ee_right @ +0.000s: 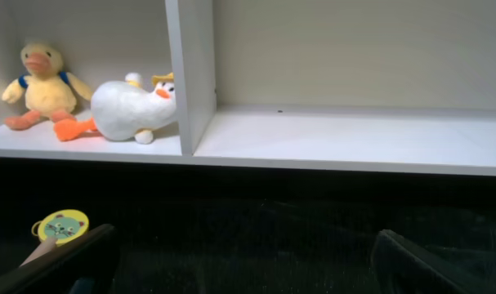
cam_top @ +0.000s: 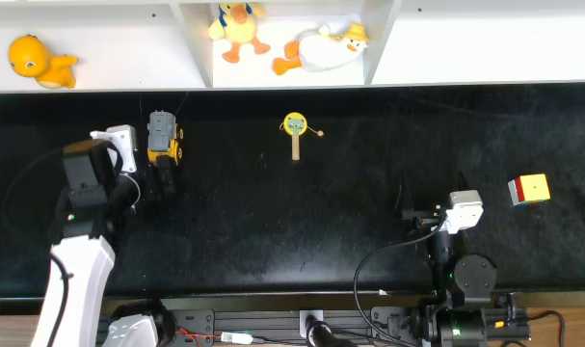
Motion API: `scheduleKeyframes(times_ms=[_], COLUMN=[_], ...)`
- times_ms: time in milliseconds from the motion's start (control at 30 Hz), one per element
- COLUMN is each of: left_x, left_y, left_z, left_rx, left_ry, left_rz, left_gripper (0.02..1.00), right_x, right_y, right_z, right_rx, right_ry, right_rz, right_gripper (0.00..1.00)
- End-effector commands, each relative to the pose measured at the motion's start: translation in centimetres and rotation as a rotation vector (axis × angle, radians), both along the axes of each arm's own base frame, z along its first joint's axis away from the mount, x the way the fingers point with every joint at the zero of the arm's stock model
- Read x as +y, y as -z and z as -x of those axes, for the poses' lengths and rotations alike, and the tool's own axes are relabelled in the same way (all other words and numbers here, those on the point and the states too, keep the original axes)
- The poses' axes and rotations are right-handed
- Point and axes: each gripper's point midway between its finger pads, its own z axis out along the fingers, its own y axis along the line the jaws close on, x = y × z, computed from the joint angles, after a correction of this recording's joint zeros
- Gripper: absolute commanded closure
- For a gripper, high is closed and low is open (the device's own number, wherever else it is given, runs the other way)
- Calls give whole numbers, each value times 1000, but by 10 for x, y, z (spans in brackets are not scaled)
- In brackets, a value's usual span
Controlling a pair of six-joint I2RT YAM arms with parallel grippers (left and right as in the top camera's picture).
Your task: Store Toys
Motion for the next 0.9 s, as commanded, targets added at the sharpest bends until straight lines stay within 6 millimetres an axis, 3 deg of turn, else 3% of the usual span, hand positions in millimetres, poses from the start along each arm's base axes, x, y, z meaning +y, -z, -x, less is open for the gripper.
scheduleKeyframes(times_ms=[33,400,900], left_x=[-7,-5,-4], left_y=[-3,-2,23], left_z=[-16,-48,-71], left_rx=[-8,-42,-39], left_ry=[62,162,192], left_rz=[-25,-166,-189], left_gripper=[20,20,20], right_x=[1,1,1], right_y=[3,3,3], right_z=[0,0,0], right_rx=[-2,-2,-2], right_ry=[-4,-4,-4], right_rz=[-11,-11,-11], right_gripper=[5,3,7])
